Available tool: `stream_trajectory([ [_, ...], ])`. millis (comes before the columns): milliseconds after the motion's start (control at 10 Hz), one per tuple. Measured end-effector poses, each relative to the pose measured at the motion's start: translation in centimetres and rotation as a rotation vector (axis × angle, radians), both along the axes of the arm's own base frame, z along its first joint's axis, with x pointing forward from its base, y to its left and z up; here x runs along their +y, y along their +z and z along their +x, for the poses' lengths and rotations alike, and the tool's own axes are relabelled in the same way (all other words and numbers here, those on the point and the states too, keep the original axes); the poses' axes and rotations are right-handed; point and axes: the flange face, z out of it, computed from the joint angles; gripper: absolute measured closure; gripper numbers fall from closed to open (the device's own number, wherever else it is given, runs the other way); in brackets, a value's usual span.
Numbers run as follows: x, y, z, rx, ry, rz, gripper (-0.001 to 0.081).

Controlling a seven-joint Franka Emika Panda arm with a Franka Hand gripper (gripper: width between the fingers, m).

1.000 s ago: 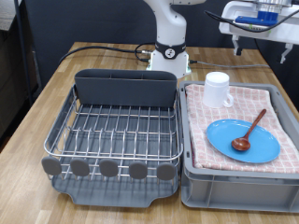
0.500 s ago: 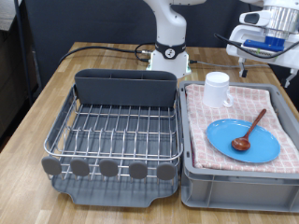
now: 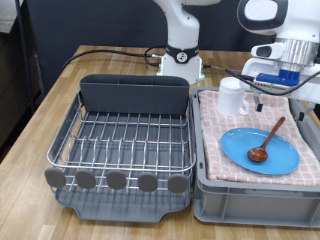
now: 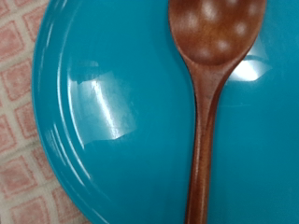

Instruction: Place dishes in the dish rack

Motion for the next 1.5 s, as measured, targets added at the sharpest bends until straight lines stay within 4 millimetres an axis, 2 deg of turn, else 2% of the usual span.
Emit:
stream_trajectory([
  [300,0.3,-2.1,0.4,0.004,-0.024,0.020,0.0004],
  [900,0.3,-2.9,-0.3,0.010,-0.009,0.006,0.0004],
  [1500,-0.3,-4.9,-1.2,-0.009,-0.007,-0.004,0.0004],
])
